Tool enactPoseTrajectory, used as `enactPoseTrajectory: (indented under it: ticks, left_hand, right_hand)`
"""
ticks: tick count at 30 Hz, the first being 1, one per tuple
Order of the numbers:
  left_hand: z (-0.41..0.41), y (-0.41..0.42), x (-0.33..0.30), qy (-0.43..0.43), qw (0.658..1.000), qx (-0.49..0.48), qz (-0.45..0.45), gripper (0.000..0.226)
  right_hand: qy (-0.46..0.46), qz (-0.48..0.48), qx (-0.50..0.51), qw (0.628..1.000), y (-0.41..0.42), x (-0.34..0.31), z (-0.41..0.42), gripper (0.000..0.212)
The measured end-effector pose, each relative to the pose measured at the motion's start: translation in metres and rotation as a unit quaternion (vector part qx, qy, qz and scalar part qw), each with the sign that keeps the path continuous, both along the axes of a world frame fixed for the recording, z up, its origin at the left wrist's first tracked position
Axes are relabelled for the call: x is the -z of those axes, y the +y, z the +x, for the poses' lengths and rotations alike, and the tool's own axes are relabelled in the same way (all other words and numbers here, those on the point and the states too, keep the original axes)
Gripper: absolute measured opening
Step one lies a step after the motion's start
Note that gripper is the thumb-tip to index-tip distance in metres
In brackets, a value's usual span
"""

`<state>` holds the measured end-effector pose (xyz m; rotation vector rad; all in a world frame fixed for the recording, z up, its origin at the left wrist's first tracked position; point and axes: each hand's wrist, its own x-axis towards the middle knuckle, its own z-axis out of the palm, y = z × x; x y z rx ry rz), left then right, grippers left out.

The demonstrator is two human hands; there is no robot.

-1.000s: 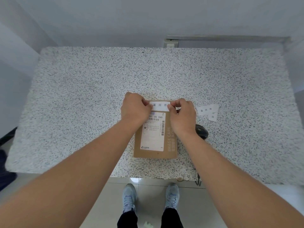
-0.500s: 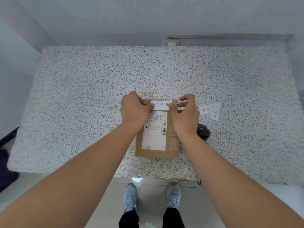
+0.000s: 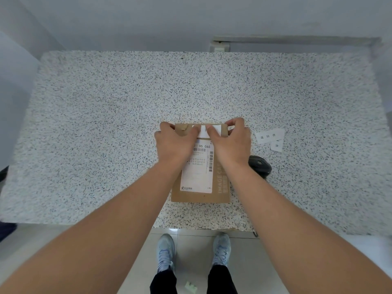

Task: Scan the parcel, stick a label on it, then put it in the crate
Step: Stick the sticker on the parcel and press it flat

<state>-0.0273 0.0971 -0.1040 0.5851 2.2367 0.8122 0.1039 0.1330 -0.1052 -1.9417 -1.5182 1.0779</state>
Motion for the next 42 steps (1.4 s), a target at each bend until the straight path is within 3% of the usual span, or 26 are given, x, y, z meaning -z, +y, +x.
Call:
enactPoseTrajectory:
  ticks: [5, 10, 13, 19, 27, 42]
  left_hand:
    - [-0.003, 0.001, 0.001, -0.014, 1.0, -0.008, -0.003, 0.068]
    - [-0.008, -0.001, 0.0, -0.029, 1.0, -0.005, -0.003, 0.057]
    - [-0.01, -0.007, 0.0, -0.017, 1.0, 0.017, 0.005, 0.058]
    - [-0.009, -0.021, 0.003, 0.002, 0.997, 0.072, 0.028, 0.09]
    - [-0.011, -0.027, 0.005, -0.001, 0.996, 0.081, 0.034, 0.074]
    - [-0.004, -0.084, -0.026, 0.096, 0.96, 0.259, 0.04, 0.071]
  right_hand:
    - [0.038, 0.017, 0.03, 0.999, -0.001, 0.001, 0.002, 0.016]
    - [0.052, 0.008, 0.033, 0.998, 0.001, 0.003, 0.007, 0.006]
    - [0.063, 0.007, 0.017, 0.998, -0.004, 0.003, 0.011, 0.014]
    - [0.062, 0.012, -0.014, 0.998, -0.015, -0.003, 0.011, 0.057]
    - [0.055, 0.017, -0.019, 0.998, -0.019, 0.001, 0.011, 0.04]
    - [-0.008, 0.046, -0.124, 0.991, -0.063, -0.021, 0.027, 0.05]
